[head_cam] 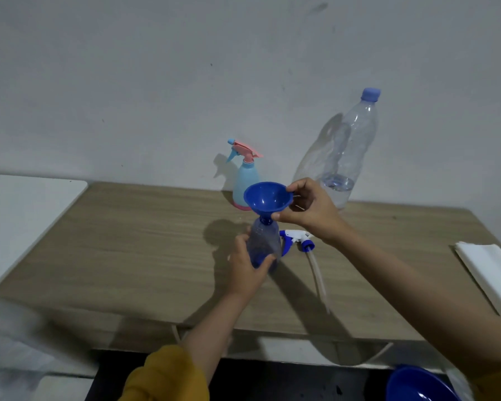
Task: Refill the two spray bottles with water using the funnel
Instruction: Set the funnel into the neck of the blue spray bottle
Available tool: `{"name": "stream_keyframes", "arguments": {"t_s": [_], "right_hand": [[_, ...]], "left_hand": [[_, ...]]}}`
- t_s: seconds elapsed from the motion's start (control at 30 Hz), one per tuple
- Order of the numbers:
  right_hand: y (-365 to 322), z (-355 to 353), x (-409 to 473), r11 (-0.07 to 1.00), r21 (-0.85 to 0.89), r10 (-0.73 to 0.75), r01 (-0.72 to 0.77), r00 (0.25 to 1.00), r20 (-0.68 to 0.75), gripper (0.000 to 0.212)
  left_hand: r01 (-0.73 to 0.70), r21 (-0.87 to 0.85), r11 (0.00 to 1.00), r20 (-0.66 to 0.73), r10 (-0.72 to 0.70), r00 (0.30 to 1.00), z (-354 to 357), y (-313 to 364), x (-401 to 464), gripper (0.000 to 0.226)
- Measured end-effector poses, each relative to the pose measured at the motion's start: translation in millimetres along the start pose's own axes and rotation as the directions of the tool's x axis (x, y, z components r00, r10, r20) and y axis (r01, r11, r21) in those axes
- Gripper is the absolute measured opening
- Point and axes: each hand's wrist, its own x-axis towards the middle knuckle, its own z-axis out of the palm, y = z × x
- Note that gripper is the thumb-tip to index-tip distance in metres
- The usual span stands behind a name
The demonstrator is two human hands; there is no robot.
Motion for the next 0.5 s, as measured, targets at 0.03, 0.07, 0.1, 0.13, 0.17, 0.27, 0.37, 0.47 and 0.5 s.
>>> {"name": "stream_keyframes", "arguments": {"t_s": [0.03,0.07,0.1,0.13,0.17,0.27,0.37,0.47,0.5], "right_hand": [[3,2,-3,1.0,-0.006,0.007,-0.007,1.0,-0.01,0.059],[4,4,-6,1.0,0.001,0.015,-0.015,1.0,-0.022,0.057],[5,6,-9,1.0,0.019,0.024,-0.024,0.999,-0.037,0.055],[6,7,-12,0.999,0.037,0.032,-0.031,0.998,-0.049,0.054],[5,8,-14,0.999,0.044,0.033,-0.03,0.998,-0.053,0.053],[2,8,-18,0.999,0.024,0.031,-0.031,0.999,-0.03,0.058],[-1,5,-21,0.999,0.016,0.05,-0.05,0.999,-0.014,0.071],[-1,-5,-23,0.998,0.011,0.063,-0.063,0.998,-0.007,0.08],[-1,-10,-24,0.998,-0.003,0.065,-0.065,0.998,-0.007,0.081]], "left_hand": [[0.002,-0.004,1.0,0.006,-0.002,1.0,0,-2,1,0.059],[0.003,-0.005,1.0,0.007,-0.003,1.0,1,-3,2,0.058],[0.0,-0.007,1.0,0.002,0.0,1.0,1,-5,3,0.057],[-0.001,-0.007,1.0,-0.002,0.001,1.0,1,-5,5,0.057],[-0.003,-0.01,1.0,-0.003,0.003,1.0,1,-6,6,0.057],[-0.016,-0.01,1.0,0.003,0.016,1.0,1,-6,8,0.062],[-0.024,-0.031,0.999,0.001,0.024,1.0,0,-5,10,0.076],[-0.009,-0.002,1.0,-0.082,0.008,0.997,0,1,3,0.092],[-0.013,0.022,1.0,-0.132,0.016,0.991,1,3,-1,0.094]]}}
